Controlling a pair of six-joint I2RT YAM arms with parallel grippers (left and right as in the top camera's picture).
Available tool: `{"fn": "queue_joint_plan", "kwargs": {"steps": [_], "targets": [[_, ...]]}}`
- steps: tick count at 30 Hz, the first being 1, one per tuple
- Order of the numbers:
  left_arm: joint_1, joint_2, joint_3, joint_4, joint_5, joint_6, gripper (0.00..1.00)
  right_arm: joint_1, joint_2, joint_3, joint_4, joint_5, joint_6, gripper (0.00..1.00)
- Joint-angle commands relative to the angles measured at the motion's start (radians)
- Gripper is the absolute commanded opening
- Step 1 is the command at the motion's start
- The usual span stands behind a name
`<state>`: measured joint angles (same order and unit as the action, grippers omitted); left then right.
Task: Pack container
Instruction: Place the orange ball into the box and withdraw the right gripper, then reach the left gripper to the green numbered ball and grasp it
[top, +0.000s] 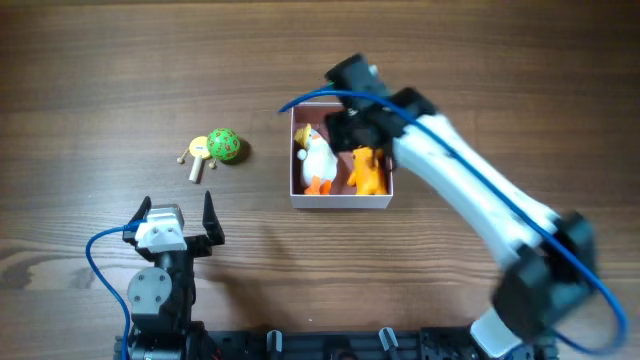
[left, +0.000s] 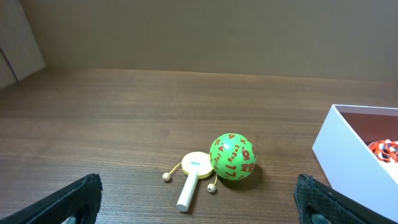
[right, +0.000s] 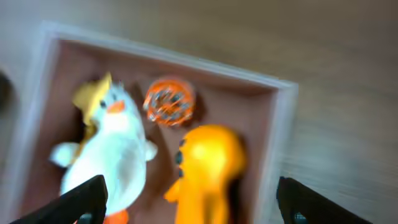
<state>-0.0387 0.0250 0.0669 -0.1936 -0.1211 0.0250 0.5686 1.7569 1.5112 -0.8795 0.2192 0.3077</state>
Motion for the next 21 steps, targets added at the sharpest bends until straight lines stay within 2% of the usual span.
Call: {"fn": "queue_joint_plan", "kwargs": {"steps": [1, 3, 6, 11, 21], "targets": [[0.005, -0.009, -0.007, 0.003, 0.016, 0.016, 1.00, -0.099, -0.176, 0.037, -0.042, 0.073, 0.061, 0.90], [0.005, -0.009, -0.007, 0.003, 0.016, 0.016, 1.00, -0.170, -0.223, 0.037, -0.070, 0.072, 0.064, 0.92], [0.005, -0.009, -0.007, 0.003, 0.016, 0.016, 1.00, -0.332, -0.258, 0.037, -0.140, 0.068, 0.066, 1.00], [0.005, -0.009, -0.007, 0.003, 0.016, 0.016, 1.00, -0.515, -0.243, 0.034, -0.202, -0.034, 0.059, 1.00], [0.005, -0.009, -0.007, 0.003, 0.016, 0.016, 1.00, -0.547, -0.242, 0.034, -0.202, -0.037, 0.059, 1.00]]}}
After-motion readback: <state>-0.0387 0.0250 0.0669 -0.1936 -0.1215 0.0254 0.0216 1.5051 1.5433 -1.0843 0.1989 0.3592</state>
